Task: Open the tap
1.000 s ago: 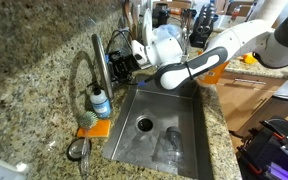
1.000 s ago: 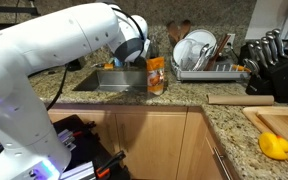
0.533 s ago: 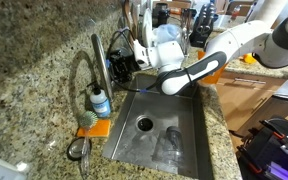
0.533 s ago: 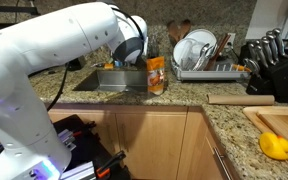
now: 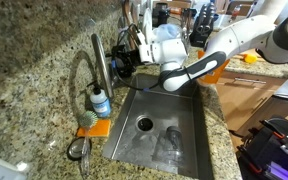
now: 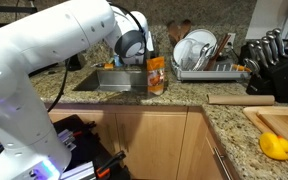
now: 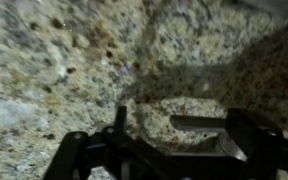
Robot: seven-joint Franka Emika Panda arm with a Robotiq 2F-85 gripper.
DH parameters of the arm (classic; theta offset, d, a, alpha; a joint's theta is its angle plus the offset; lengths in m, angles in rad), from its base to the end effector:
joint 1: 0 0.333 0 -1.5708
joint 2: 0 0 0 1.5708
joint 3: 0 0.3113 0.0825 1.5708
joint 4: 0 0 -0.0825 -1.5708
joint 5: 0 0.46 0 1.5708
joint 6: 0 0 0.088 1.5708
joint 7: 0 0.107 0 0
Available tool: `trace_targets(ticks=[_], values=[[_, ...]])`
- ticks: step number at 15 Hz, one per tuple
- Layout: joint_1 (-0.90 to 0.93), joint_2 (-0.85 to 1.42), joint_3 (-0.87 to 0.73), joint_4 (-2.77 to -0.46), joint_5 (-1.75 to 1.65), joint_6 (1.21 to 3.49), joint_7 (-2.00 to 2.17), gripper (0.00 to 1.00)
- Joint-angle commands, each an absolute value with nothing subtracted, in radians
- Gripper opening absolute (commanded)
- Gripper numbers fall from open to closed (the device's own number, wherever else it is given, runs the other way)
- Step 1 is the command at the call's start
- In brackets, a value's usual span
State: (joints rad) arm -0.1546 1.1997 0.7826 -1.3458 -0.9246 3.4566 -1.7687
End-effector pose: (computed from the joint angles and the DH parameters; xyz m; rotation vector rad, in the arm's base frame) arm 0.7268 0.3600 0.2282 0.5731 2.0748 1.4387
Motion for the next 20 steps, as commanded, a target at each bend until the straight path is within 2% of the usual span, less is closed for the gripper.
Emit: trace_targets(ticks=[1,3,6,12,13,16,20], values=[[-0.137,1.168,0.752,-1.234,-0.915,3.459,-1.852,1.00],[-0.108,1.170,0.721,-1.158,-0.851,3.458,-1.859,1.00],[-0.087,1.081,0.623,-1.283,-0.674,3.400,-1.732,1.00],[-0.134,1.067,0.758,-1.442,-0.637,3.335,-1.549,1.00],[-0.092,1.129,0.730,-1.344,-0.672,3.384,-1.589,1.00],[-0.109,1.123,0.755,-1.367,-0.671,3.360,-1.567,1.00],[-0.062,1.072,0.674,-1.375,-0.614,3.335,-1.522,1.00]])
